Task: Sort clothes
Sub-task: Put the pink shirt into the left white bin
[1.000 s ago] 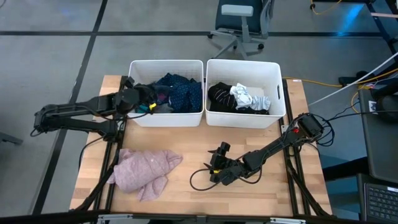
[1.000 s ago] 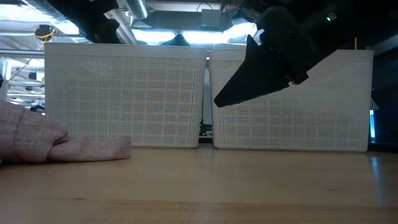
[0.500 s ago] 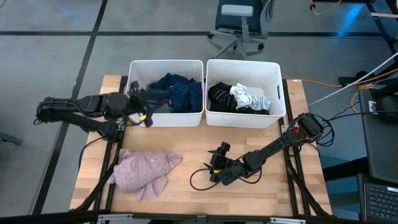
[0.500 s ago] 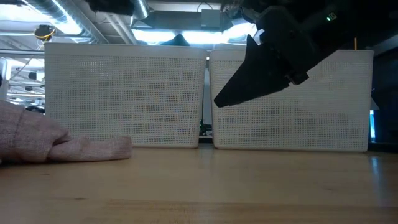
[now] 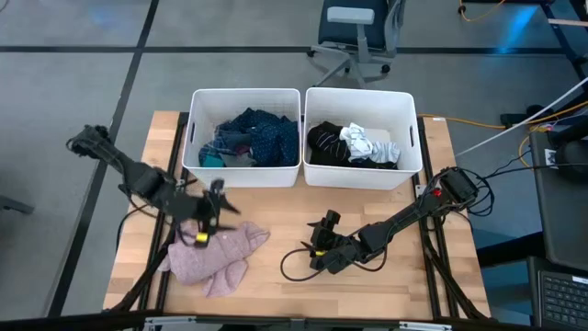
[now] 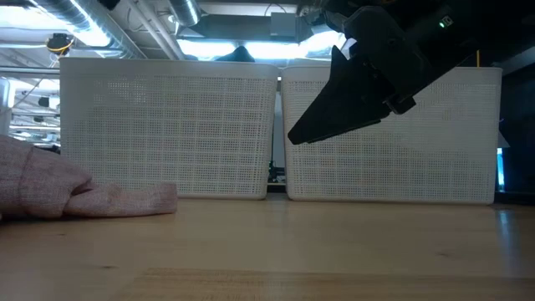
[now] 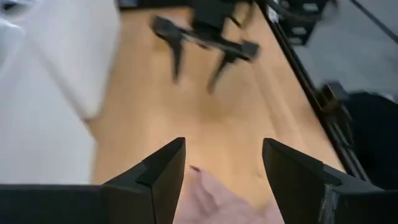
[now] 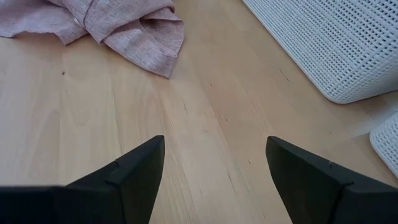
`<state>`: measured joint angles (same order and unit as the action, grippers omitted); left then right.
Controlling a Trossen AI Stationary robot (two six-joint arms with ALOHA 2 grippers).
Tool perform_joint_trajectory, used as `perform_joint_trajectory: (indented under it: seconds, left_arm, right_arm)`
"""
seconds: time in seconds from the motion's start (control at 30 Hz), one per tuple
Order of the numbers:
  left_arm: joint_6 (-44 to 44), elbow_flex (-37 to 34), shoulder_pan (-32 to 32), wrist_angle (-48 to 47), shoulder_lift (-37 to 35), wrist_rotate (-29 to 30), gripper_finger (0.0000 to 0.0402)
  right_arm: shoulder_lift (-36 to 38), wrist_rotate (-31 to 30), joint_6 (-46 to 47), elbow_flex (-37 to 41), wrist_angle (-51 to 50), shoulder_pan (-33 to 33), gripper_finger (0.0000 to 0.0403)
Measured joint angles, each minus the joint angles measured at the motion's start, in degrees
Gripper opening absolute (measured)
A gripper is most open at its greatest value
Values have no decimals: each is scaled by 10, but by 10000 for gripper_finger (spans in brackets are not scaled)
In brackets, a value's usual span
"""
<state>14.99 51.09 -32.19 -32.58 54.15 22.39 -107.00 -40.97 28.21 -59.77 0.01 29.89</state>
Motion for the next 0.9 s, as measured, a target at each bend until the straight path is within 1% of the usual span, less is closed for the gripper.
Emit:
perform_joint_trajectory:
  seconds: [0.1,0.3,0.53,0.67,0.73,0.8,0.9]
  left_arm:
    - [35,0,-36,0,40,-1,203]
    - [136,0,-79,-22,128,-2,203]
    - [287,-1,-128,-86,217,-57,203]
    - [360,-1,-145,-132,255,-62,203]
    - [380,-1,-152,-145,278,-62,203]
    - [386,-1,-159,-134,305,-70,203]
    - [360,0,-160,-98,347,-103,203]
  right_arm:
    - [0,0,0,0,0,0,280]
    - [0,-1,0,0,0,0,280]
    - [0,-1,0,0,0,0,280]
    - [0,-2,0,0,0,0,280]
    - [0,-8,-1,0,0,0,280]
    - [0,-24,-2,0,0,0,280]
    - [0,-36,-2,0,-1,0,280]
